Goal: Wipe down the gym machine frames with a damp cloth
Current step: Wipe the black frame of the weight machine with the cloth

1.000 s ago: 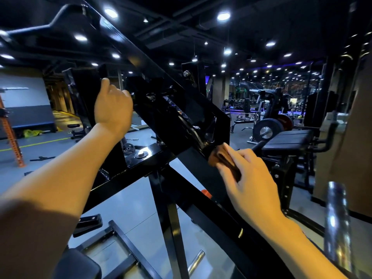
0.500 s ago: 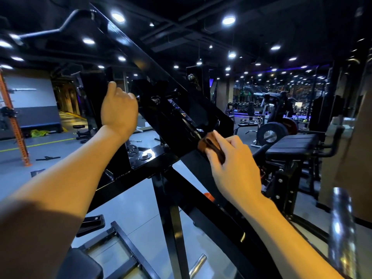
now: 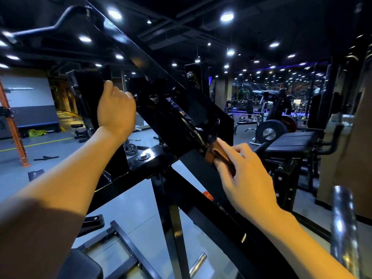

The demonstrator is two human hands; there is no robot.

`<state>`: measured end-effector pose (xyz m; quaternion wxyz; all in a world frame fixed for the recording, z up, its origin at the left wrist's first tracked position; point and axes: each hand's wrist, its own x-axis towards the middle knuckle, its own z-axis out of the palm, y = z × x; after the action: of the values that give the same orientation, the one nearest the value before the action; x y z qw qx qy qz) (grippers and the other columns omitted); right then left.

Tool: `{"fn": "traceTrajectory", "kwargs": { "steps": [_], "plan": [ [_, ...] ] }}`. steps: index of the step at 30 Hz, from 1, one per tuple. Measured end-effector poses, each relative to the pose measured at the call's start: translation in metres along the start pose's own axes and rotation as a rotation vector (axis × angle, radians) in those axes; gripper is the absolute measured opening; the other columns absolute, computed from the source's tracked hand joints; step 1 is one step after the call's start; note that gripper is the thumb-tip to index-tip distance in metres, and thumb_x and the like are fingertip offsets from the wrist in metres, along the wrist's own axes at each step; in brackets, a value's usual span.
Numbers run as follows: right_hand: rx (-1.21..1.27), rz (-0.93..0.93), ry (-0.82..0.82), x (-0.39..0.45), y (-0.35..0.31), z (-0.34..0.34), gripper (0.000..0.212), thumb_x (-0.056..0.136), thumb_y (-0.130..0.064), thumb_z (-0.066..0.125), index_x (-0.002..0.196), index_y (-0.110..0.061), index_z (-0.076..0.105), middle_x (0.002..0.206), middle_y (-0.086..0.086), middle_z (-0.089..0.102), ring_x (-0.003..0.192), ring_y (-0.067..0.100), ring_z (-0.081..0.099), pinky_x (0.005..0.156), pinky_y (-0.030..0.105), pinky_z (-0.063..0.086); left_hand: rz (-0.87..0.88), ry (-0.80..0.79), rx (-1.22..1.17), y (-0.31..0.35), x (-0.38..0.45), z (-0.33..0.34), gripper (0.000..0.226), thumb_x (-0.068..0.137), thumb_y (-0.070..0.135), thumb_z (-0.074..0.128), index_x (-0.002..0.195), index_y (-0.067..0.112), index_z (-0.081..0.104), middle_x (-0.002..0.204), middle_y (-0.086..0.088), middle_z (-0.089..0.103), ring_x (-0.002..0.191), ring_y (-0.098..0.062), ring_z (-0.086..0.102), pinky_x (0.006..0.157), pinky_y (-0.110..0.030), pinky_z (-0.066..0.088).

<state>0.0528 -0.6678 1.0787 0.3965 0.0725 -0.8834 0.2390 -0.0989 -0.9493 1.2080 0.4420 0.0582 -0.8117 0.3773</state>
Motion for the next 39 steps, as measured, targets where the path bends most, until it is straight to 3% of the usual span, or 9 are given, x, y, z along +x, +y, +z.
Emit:
{"fn": "traceTrajectory", "kwargs": {
  "steps": [3, 9, 14, 19, 24, 28, 31, 35, 39],
  "plan": [
    [0.009, 0.086, 0.033, 0.031, -0.006, 0.009, 0.054, 0.106, -0.046, 0.049, 0.158, -0.037, 0.038, 0.119, -0.013, 0.045, 0.103, 0.018, 0.051, 0.069, 0.039, 0.054, -0.013, 0.013, 0.010, 0.000, 0.001, -0.001, 0.014, 0.089, 0.027, 0.049, 0.076, 0.020, 0.050, 0.064, 0.004, 0.051, 0.072, -0.016, 0.055, 0.109, -0.035, 0.034],
    [-0.019, -0.041, -0.004, 0.017, -0.010, 0.007, 0.055, 0.105, -0.045, 0.049, 0.158, -0.039, 0.037, 0.121, -0.015, 0.045, 0.100, 0.015, 0.049, 0.062, 0.035, 0.052, -0.003, 0.027, -0.002, 0.001, 0.000, 0.002, 0.015, 0.090, 0.026, 0.049, 0.076, 0.020, 0.049, 0.065, 0.004, 0.051, 0.073, -0.016, 0.055, 0.109, -0.035, 0.035],
    [-0.005, 0.071, 0.012, 0.045, -0.012, 0.014, 0.056, 0.106, -0.048, 0.047, 0.159, -0.036, 0.037, 0.122, -0.012, 0.045, 0.101, 0.018, 0.049, 0.065, 0.033, 0.049, -0.014, 0.018, 0.008, 0.000, -0.001, -0.001, 0.016, 0.091, 0.026, 0.048, 0.076, 0.020, 0.048, 0.064, 0.003, 0.048, 0.072, -0.016, 0.055, 0.110, -0.035, 0.036],
    [-0.026, -0.080, -0.014, 0.022, -0.018, 0.010, 0.055, 0.105, -0.047, 0.048, 0.158, -0.039, 0.037, 0.119, -0.015, 0.045, 0.097, 0.013, 0.048, 0.060, 0.032, 0.051, -0.004, -0.013, 0.001, 0.000, -0.001, -0.002, 0.014, 0.089, 0.023, 0.049, 0.076, 0.020, 0.049, 0.063, 0.003, 0.048, 0.072, -0.016, 0.056, 0.110, -0.035, 0.036],
    [0.010, 0.072, 0.027, 0.054, -0.019, 0.017, 0.055, 0.106, -0.047, 0.047, 0.158, -0.034, 0.039, 0.122, -0.010, 0.045, 0.103, 0.018, 0.049, 0.069, 0.038, 0.052, -0.017, -0.019, -0.014, 0.000, -0.001, -0.005, 0.015, 0.089, 0.026, 0.050, 0.076, 0.018, 0.048, 0.064, 0.002, 0.049, 0.071, -0.017, 0.053, 0.110, -0.036, 0.035],
    [-0.052, -0.082, -0.010, 0.042, -0.034, 0.016, 0.056, 0.105, -0.047, 0.047, 0.159, -0.039, 0.035, 0.124, -0.013, 0.044, 0.101, 0.015, 0.046, 0.066, 0.032, 0.051, -0.004, -0.013, -0.014, -0.001, 0.000, -0.003, 0.014, 0.089, 0.024, 0.049, 0.077, 0.018, 0.047, 0.065, 0.002, 0.049, 0.073, -0.018, 0.054, 0.111, -0.037, 0.034],
    [0.005, -0.045, 0.004, 0.029, -0.011, 0.011, 0.055, 0.105, -0.046, 0.049, 0.158, -0.038, 0.037, 0.118, -0.017, 0.045, 0.096, 0.012, 0.048, 0.061, 0.028, 0.046, -0.008, 0.016, 0.010, 0.002, 0.000, 0.003, 0.016, 0.090, 0.027, 0.049, 0.076, 0.019, 0.046, 0.063, 0.003, 0.046, 0.069, -0.017, 0.046, 0.111, -0.035, 0.035],
    [0.004, 0.043, 0.012, 0.057, -0.024, 0.020, 0.055, 0.106, -0.049, 0.047, 0.159, -0.035, 0.038, 0.125, -0.012, 0.049, 0.102, 0.019, 0.049, 0.069, 0.038, 0.053, -0.031, -0.003, 0.003, 0.001, -0.002, -0.004, 0.020, 0.090, 0.028, 0.051, 0.074, 0.019, 0.043, 0.061, 0.002, 0.042, 0.070, -0.016, 0.050, 0.109, -0.035, 0.036],
    [0.009, -0.086, -0.022, 0.031, -0.021, 0.011, 0.055, 0.105, -0.047, 0.050, 0.158, -0.040, 0.038, 0.125, -0.023, 0.048, 0.101, 0.010, 0.044, 0.064, 0.026, 0.047, -0.017, 0.016, -0.034, 0.000, 0.000, -0.003, 0.018, 0.089, 0.025, 0.051, 0.075, 0.018, 0.044, 0.062, 0.001, 0.043, 0.073, -0.017, 0.054, 0.111, -0.036, 0.035]
  ]
}}
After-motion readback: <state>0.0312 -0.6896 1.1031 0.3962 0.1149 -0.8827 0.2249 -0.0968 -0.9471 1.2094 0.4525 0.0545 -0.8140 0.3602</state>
